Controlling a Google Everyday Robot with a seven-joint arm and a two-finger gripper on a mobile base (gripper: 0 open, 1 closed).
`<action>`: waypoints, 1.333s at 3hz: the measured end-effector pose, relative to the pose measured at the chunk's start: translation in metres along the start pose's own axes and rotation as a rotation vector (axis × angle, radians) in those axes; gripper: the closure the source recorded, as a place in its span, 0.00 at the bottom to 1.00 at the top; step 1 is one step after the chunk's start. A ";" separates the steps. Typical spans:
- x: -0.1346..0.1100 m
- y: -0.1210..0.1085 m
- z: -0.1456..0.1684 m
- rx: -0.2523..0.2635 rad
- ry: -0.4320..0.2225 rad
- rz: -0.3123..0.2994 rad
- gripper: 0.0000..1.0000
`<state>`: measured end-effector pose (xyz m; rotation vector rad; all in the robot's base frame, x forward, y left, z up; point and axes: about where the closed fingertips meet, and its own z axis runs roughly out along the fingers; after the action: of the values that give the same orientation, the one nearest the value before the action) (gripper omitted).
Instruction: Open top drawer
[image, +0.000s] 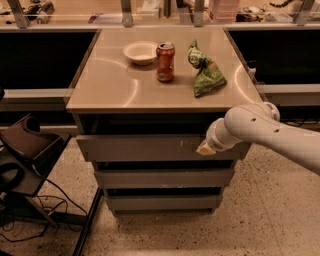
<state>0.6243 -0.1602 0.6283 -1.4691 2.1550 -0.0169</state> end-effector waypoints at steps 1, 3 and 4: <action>0.000 0.000 0.000 0.000 0.000 0.000 0.76; -0.002 -0.008 -0.016 0.000 0.000 0.000 1.00; -0.002 -0.008 -0.016 0.000 0.000 0.000 1.00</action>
Offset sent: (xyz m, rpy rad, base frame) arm -0.0897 -0.0064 -0.0386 -0.0734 0.0220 0.0176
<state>0.6247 -0.1664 0.6447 -1.4695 2.1549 -0.0171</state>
